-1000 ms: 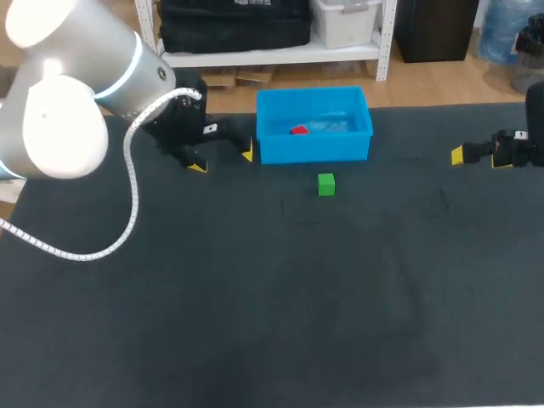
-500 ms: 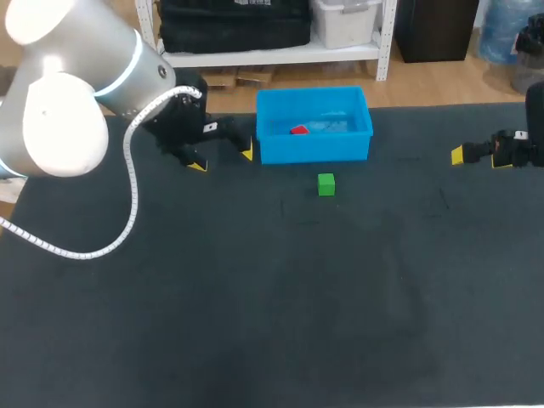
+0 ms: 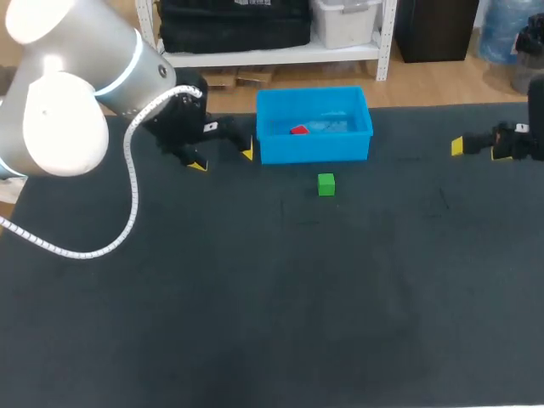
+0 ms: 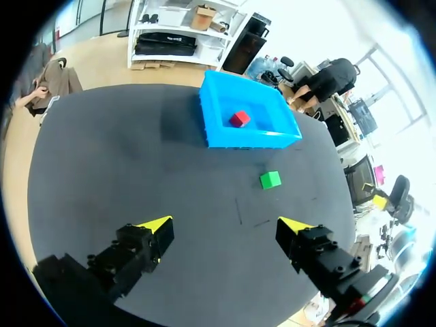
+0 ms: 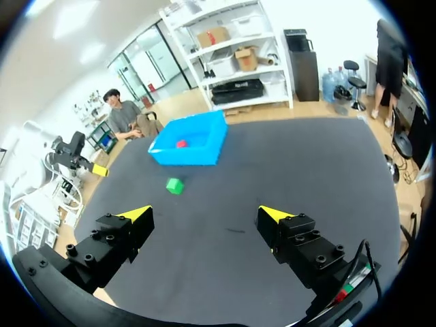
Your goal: Use the left arm to pick the red cube and place it into the blue plastic box first, then use the right arm to grasp the green cube and put it into the same blue plastic box after the first action is fully finished.
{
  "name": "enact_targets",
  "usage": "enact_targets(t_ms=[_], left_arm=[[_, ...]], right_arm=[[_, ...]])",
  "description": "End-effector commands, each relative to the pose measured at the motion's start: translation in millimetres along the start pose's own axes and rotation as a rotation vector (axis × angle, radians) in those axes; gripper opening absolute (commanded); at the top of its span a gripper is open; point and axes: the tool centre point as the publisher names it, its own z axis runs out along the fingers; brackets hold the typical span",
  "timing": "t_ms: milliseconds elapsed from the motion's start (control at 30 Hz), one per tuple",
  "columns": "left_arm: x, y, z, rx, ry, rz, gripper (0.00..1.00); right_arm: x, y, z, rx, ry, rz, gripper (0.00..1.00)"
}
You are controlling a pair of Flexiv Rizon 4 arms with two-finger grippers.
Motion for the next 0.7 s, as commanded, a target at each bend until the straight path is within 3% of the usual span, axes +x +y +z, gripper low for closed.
enact_targets(t_ms=[33,700], left_arm=[[-0.6,0.6,0,0.003,0.001,0.001,1.0],[-0.6,0.6,0,0.003,0.001,0.001,1.0]], right_arm=[[-5,14,9,0.045,-0.001,-0.014,1.0],[-24,68,32,0.154,0.15,-0.074,1.0]])
